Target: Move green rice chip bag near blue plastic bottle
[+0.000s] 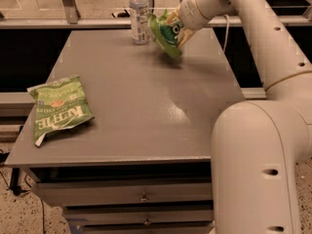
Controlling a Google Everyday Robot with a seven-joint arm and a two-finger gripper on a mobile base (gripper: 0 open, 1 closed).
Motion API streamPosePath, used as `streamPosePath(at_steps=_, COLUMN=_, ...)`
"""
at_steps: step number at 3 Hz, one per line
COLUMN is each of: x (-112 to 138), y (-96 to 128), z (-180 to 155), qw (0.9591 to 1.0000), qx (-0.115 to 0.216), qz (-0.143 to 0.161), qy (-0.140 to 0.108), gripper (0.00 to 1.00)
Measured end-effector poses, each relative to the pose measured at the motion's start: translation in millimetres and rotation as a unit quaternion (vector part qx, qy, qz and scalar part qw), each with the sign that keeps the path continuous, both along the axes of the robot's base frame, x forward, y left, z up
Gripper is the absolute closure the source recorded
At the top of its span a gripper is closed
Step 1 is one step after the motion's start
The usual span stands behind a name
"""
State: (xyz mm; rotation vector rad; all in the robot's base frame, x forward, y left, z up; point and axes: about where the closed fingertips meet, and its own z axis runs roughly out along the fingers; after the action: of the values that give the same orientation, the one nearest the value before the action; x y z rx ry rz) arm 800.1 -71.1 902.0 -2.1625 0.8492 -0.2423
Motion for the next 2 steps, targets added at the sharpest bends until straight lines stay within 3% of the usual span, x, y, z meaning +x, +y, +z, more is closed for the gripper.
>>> streamPosePath(at_steps=2, x=9.6, y=12.1, z=-4.5, qw=1.0000, qx=0.002, qz=0.002, qy=0.003, gripper=0.35)
